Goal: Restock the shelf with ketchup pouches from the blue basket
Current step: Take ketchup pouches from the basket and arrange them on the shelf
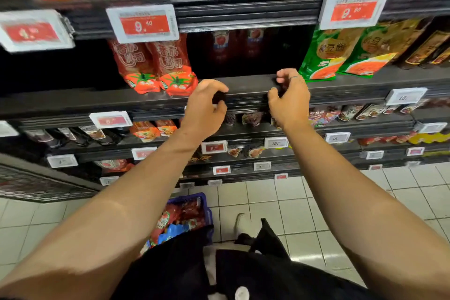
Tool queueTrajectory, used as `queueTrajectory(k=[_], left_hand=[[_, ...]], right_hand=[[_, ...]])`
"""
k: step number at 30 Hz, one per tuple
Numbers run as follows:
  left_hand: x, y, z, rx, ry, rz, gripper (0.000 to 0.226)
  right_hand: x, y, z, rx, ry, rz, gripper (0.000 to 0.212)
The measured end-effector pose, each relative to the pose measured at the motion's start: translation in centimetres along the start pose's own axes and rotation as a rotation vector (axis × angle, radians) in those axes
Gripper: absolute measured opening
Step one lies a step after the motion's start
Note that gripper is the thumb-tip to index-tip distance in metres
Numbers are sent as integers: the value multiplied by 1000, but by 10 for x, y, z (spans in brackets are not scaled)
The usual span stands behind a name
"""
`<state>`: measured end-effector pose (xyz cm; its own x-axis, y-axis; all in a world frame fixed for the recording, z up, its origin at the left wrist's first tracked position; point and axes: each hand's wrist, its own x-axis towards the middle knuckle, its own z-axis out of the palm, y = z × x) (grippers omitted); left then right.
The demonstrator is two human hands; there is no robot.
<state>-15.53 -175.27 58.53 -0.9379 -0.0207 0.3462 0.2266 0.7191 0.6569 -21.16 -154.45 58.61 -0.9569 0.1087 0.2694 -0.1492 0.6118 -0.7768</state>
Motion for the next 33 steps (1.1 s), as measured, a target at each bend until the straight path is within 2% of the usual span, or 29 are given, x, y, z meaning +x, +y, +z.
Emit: queueTrajectory(k=[3, 6, 8, 10, 13, 15, 17, 18, 20, 24, 29, 33], left_hand=[[-41, -28, -26, -68, 52, 68, 25], [-87, -74, -52, -62, 71, 11, 23], [-118, -112, -63, -1, 25, -167, 26], [-151, -151, -71, 48, -49, -420, 26], [-200, -192, -85, -20, -226, -750, 18], [-236, -212, -96, 97, -383, -892, 25], [-273, -223, -104, 204, -467, -997, 37], [-292, -226, -106, 208, -485, -1040, 36], [-330, -228, -108, 261, -537, -1100, 35], [-399, -228, -107, 310, -603, -1272, 26], [-456, -235, -100, 258, -604, -1541, 40], [-458, -263, -77, 187, -558, -1559, 41]], right_hand=[[-39, 9, -14, 23, 60, 9, 32], [-84, 22, -16, -8, 33, 118, 31], [-117, 30, -6, -80, -42, 201, 30], [-149, 36, 8, -113, -133, 298, 28], [-190, 43, 31, -165, -292, 490, 24], [-214, 46, 47, -144, -440, 637, 18], [-235, 46, 61, -91, -619, 833, 15], [-245, 46, 68, -79, -713, 911, 15], [-262, 49, 84, -99, -860, 971, 9], [-293, 64, 128, -20, -918, 1041, 4], [-332, 75, 170, 16, -1036, 1161, 7], [-367, 91, 203, -35, -1051, 1136, 9]])
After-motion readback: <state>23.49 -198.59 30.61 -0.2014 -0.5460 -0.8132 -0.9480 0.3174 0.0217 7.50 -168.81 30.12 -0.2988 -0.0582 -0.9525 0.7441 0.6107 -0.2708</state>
